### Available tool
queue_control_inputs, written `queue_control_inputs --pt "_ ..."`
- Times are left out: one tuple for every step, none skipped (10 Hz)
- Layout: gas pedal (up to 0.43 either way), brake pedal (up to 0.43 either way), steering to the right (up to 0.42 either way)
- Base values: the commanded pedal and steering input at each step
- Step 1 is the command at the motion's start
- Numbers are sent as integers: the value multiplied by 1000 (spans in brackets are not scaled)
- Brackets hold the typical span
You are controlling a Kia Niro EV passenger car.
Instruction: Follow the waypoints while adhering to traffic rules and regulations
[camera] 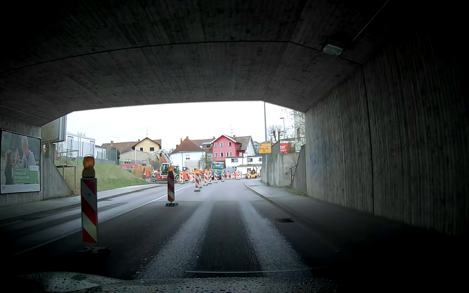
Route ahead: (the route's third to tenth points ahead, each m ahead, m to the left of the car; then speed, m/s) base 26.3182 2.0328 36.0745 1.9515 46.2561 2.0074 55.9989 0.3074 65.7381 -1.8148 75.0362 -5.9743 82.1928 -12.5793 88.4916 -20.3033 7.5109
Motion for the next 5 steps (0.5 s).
queue_control_inputs --pt "79 0 -12" --pt "79 0 -12" --pt "79 0 -12" --pt "79 0 -12" --pt "79 0 -12"
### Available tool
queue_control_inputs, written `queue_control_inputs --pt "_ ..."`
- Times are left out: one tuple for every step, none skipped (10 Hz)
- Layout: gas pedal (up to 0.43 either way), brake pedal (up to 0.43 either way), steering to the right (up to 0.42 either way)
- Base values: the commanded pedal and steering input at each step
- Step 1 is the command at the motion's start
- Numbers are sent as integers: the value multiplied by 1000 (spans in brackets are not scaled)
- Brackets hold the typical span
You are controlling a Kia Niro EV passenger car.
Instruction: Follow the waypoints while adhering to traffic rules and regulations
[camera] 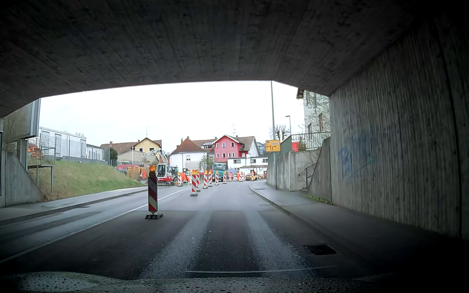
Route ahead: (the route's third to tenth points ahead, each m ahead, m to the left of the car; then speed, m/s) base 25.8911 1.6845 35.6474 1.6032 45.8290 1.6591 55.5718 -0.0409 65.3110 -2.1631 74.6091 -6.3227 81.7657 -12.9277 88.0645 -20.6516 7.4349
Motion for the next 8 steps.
queue_control_inputs --pt "79 0 -12" --pt "79 0 -12" --pt "79 0 -12" --pt "79 0 -12" --pt "79 0 -12" --pt "79 0 -9" --pt "79 0 -7" --pt "79 0 -7"
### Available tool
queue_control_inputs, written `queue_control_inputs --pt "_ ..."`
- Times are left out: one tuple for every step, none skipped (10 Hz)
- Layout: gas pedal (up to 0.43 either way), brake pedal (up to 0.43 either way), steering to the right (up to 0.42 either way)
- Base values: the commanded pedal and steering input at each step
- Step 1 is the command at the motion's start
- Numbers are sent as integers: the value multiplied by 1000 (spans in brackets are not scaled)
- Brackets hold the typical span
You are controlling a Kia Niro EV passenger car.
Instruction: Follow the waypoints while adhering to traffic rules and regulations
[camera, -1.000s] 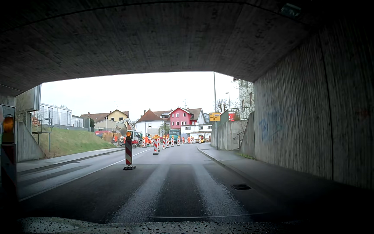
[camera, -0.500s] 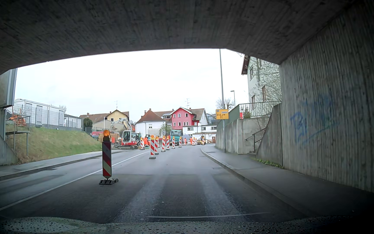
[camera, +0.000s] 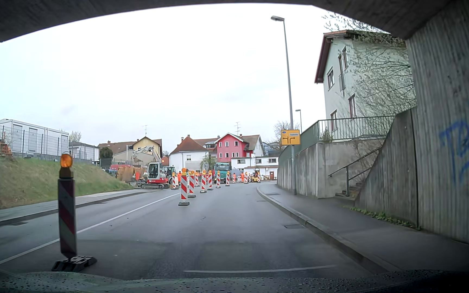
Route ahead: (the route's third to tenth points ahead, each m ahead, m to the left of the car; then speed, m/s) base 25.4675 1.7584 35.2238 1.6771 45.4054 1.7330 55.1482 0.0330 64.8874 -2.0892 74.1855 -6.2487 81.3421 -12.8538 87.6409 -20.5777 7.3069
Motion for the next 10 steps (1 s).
queue_control_inputs --pt "79 0 -7" --pt "79 0 -6" --pt "79 0 -6" --pt "79 0 -5" --pt "79 0 -5" --pt "79 0 -5" --pt "79 0 -5" --pt "79 0 -5" --pt "79 0 -4" --pt "79 0 -4"
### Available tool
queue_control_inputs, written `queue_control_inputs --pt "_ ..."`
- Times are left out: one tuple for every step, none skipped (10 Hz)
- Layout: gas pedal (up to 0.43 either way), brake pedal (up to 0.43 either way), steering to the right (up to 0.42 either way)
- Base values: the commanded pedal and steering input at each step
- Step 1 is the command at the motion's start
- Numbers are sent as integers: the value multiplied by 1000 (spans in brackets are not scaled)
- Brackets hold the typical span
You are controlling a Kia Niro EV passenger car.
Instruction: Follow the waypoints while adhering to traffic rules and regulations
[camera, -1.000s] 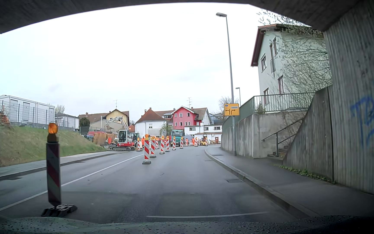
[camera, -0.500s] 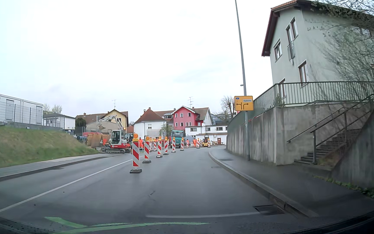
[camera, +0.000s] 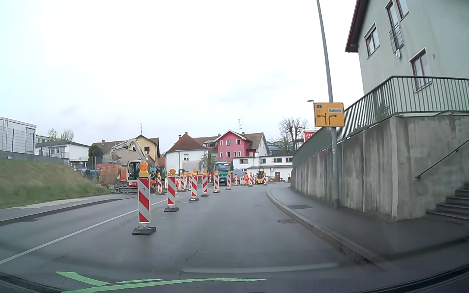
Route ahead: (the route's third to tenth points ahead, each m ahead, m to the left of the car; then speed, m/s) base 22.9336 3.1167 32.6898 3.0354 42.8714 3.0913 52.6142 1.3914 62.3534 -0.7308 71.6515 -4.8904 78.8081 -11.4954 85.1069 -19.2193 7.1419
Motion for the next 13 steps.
queue_control_inputs --pt "79 0 -4" --pt "79 0 -4" --pt "79 0 -4" --pt "79 0 -4" --pt "79 0 -4" --pt "79 0 -4" --pt "79 0 -4" --pt "79 0 -4" --pt "79 0 -3" --pt "79 0 2" --pt "79 0 4" --pt "79 0 4" --pt "79 0 5"
